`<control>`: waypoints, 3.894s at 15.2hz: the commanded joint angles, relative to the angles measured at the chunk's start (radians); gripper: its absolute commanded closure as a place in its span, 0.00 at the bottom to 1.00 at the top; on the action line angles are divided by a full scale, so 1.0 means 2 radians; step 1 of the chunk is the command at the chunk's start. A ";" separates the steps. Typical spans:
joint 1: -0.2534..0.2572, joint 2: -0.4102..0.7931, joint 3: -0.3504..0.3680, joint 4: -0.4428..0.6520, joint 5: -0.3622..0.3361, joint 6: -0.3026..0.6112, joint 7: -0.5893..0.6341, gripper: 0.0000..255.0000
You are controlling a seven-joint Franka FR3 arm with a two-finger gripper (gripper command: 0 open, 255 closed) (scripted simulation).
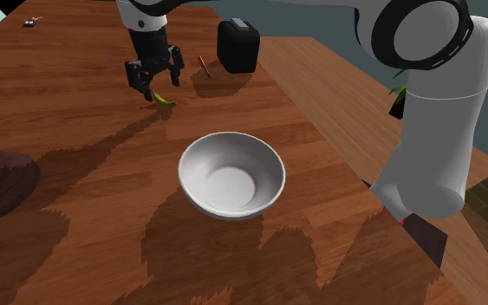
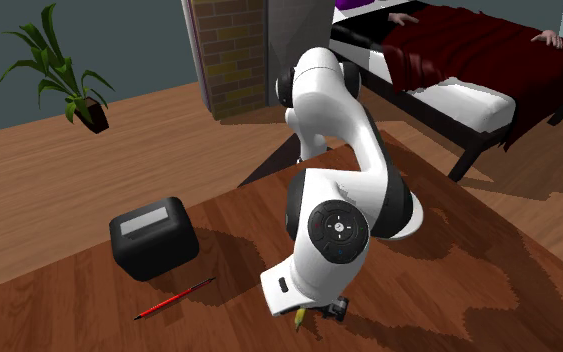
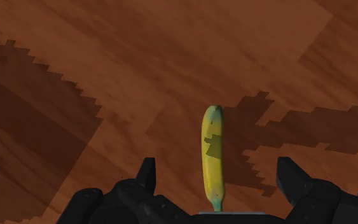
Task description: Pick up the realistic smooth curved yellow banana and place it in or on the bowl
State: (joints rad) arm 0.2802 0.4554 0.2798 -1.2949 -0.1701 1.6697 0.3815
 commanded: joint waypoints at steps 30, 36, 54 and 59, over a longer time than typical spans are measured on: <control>0.004 0.004 0.000 0.049 0.000 -0.044 -0.004 1.00; 0.012 0.018 0.000 0.112 -0.004 -0.093 -0.007 1.00; 0.016 -0.110 0.021 -0.001 0.027 -0.108 0.030 1.00; 0.022 -0.199 0.033 -0.114 0.056 -0.080 0.055 1.00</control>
State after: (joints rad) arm 0.3255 0.1016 0.3434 -1.4659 -0.0731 1.4941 0.4862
